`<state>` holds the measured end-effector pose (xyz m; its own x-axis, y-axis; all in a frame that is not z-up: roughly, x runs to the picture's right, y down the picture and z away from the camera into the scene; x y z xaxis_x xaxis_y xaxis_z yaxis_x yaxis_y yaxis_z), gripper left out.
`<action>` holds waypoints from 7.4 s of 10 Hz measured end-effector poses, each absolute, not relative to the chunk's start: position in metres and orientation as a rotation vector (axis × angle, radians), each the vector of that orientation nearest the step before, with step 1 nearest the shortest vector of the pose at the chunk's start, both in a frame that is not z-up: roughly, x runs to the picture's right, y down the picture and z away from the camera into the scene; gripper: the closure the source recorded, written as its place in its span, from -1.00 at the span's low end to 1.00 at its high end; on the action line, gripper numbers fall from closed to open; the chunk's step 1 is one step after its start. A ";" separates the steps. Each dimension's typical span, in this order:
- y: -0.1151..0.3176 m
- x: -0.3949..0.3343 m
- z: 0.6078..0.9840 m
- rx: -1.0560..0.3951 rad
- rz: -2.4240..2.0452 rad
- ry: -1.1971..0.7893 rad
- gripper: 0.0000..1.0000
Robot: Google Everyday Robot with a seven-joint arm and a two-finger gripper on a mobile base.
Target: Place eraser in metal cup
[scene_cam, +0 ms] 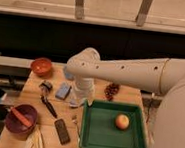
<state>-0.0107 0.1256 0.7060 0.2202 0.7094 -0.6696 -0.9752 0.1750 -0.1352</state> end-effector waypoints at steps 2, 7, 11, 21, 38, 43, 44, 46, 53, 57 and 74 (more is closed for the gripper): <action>0.126 -0.010 0.706 -0.612 1.265 0.528 -0.50; 0.155 -0.099 0.727 -0.612 1.004 0.562 -0.60; 0.225 -0.175 0.744 -0.709 0.713 0.587 -0.60; 0.212 -0.132 0.770 -0.730 0.764 0.685 -0.60; 0.287 -0.151 0.779 -0.849 0.686 0.757 0.27; 0.266 -0.144 0.769 -0.790 0.746 0.703 1.00; 0.258 -0.143 0.764 -0.776 0.761 0.687 1.00; 0.241 -0.140 0.758 -0.746 0.790 0.660 1.00; 0.088 -0.122 0.742 -0.616 1.077 0.425 1.00; -0.019 -0.088 0.762 -0.566 1.323 0.268 1.00; -0.111 0.059 0.852 -0.401 1.679 0.191 1.00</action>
<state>0.0594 -0.1106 0.8517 -0.1028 0.9238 -0.3687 -0.9831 -0.1509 -0.1038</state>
